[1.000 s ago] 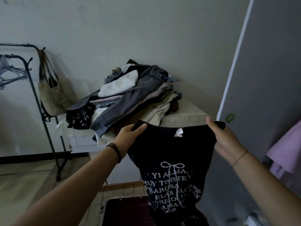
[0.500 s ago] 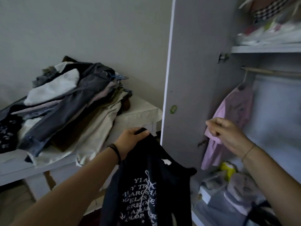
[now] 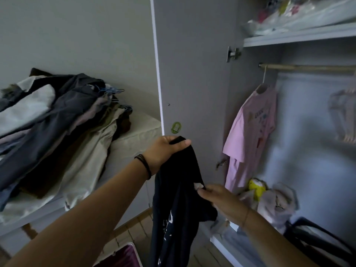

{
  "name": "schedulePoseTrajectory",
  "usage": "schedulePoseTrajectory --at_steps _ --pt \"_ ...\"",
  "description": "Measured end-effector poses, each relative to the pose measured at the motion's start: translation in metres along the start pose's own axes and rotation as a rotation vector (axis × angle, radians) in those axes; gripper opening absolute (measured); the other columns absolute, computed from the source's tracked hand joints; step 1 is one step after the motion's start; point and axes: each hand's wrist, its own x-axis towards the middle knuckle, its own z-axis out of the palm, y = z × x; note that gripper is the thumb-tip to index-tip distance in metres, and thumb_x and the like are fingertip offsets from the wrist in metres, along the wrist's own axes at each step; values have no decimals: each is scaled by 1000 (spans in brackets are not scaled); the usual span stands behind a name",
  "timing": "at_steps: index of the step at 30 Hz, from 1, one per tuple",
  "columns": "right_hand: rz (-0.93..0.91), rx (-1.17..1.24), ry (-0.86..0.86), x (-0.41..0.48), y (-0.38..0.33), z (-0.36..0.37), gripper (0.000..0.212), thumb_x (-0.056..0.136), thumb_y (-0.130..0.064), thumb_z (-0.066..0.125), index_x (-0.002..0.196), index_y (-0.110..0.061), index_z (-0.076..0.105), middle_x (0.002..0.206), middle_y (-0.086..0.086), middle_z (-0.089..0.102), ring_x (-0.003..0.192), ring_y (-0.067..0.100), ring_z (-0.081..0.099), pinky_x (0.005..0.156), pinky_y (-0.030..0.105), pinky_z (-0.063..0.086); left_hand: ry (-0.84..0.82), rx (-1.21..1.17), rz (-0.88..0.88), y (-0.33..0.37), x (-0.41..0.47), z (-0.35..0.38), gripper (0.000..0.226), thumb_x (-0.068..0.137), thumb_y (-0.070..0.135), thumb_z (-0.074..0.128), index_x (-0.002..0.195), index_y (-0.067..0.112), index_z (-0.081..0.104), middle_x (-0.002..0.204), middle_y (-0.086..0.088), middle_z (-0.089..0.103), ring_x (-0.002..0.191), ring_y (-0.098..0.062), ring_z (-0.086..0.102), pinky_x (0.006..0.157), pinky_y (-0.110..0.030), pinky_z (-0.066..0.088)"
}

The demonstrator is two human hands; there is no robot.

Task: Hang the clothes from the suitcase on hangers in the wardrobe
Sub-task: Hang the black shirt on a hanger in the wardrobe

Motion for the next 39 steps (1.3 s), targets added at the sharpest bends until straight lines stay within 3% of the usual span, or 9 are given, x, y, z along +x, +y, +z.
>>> schedulePoseTrajectory --at_steps 3,6,10,15,18,25,29,34,39 --pt "-12 66 71 4 5 -35 62 61 -52 81 92 1 71 93 14 67 89 22 62 84 33 48 69 33 -15 -3 19 2 29 85 30 67 87 0 66 80 -12 69 69 -19 67 63 -24 56" --pt "-79 210 190 11 -11 -71 14 80 -23 72 73 -11 75 76 7 70 67 11 66 65 20 53 136 157 -36 -16 37 6 44 79 38 71 90 -4 68 79 -13 70 71 -23 67 64 -26 56" --pt "-179 273 265 24 -42 -110 15 70 -27 69 69 -12 70 68 6 66 57 11 63 57 19 52 49 193 -108 -32 60 26 43 73 41 75 89 1 71 81 -9 74 71 -19 71 66 -24 58" --pt "-217 257 329 37 -66 -146 65 48 -47 87 88 0 66 76 11 68 66 17 65 65 24 55 17 68 -148 -43 97 55 24 76 30 77 89 10 73 85 -5 76 77 -20 72 72 -28 58" --pt "-247 236 394 44 -81 -168 30 75 -29 72 83 -1 64 72 8 68 65 16 64 64 22 55 -12 54 -162 -47 121 70 12 83 20 71 75 11 71 72 -4 73 61 -14 69 57 -20 53" --pt "-269 8 584 53 -105 -232 23 88 -19 61 84 2 67 74 8 68 70 14 65 63 21 53 -66 -37 -73 -48 195 107 29 95 26 53 99 2 68 95 -10 71 83 -19 66 68 -21 54" --pt "-269 -82 677 55 -118 -271 26 88 -17 60 64 -11 67 58 1 61 53 8 57 52 19 45 -123 -160 -9 -22 239 142 33 97 28 50 108 3 67 105 -13 71 95 -26 68 76 -28 55" --pt "-208 -312 805 47 -133 -315 33 88 -6 61 57 -14 57 53 -3 49 47 1 45 49 17 38 -309 -344 79 23 272 190 22 94 20 55 90 0 65 86 -17 67 71 -22 65 63 -26 55" --pt "-353 -631 1310 34 -170 -395 10 85 3 61 88 1 71 87 18 68 81 18 59 69 19 43 -420 -225 163 51 295 238 19 92 16 59 76 7 65 68 -4 65 57 -10 59 55 -17 49"
